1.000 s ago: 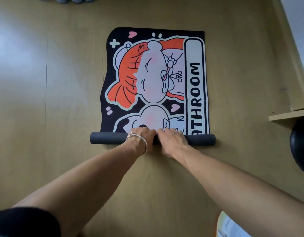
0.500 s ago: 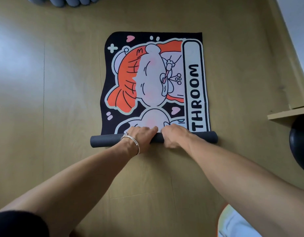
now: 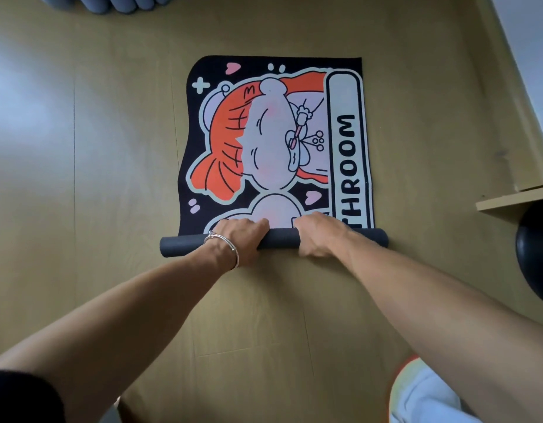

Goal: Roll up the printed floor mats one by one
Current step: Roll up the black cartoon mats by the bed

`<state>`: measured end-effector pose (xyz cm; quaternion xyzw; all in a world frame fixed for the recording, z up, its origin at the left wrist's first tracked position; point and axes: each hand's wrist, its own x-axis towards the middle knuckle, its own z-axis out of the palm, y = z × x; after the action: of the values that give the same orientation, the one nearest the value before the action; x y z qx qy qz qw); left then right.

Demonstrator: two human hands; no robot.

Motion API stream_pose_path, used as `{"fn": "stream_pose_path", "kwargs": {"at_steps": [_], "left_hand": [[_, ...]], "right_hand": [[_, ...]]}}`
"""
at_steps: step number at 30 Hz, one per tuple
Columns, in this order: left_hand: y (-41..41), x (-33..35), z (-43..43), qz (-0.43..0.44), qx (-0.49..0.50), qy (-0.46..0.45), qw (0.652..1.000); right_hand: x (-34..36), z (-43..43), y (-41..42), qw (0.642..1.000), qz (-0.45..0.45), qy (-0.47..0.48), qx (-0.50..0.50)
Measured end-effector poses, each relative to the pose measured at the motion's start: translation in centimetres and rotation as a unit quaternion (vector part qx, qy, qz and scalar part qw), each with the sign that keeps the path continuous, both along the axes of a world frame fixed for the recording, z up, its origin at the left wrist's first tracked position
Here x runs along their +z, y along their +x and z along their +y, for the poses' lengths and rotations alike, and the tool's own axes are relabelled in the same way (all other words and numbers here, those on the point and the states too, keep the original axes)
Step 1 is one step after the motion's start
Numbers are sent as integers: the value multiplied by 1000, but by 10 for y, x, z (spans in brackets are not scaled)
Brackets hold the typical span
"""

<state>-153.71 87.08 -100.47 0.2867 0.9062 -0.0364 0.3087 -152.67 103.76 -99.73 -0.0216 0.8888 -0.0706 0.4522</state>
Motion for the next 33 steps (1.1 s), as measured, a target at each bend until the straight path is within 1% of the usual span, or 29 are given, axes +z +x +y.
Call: {"fn": "stream_pose_path", "kwargs": {"at_steps": [2, 4, 7, 9, 11, 13, 15, 18, 21, 25, 27, 30, 33], "left_hand": [[-4, 0, 2, -20, 9, -2, 1000], [-8, 0, 2, -15, -3, 8, 1000], [-6, -4, -3, 14, -30, 24, 999], [-4, -6, -6, 14, -22, 9, 1000], [-6, -3, -7, -8, -9, -16, 1000], [-11, 1, -4, -48, 0, -22, 999], [-15, 2, -1, -69, -12, -16, 997], [-10, 0, 0, -38, -50, -11, 998], [1, -4, 0, -20, -68, -32, 997], [8, -11, 3, -19, -67, -68, 995], [9, -13, 5, -22, -69, -78, 994], [13, -15, 5, -23, -75, -90, 993], [16, -14, 4, -4, -108, -102, 989]], "right_hand": [[0, 2, 8, 999, 49, -7, -3], [-2, 4, 14, 998, 68, -1, 2], [-3, 7, 7, 1000, 19, 11, 3], [-4, 7, 1, 1000, -2, 9, 4], [-4, 5, 2, 1000, 21, 8, 5], [-5, 5, 11, 999, 46, 5, -1], [-6, 7, 16, 1000, 28, 8, -5], [-4, 9, 9, 999, -20, 36, 5], [-1, 5, 11, 997, -8, 61, 51], [-6, 2, 33, 995, 77, 34, 51], [-10, 4, 43, 993, 105, 8, 54], [-13, 8, 50, 992, 108, -52, 48], [-14, 10, 53, 992, 91, -71, 44]]}}
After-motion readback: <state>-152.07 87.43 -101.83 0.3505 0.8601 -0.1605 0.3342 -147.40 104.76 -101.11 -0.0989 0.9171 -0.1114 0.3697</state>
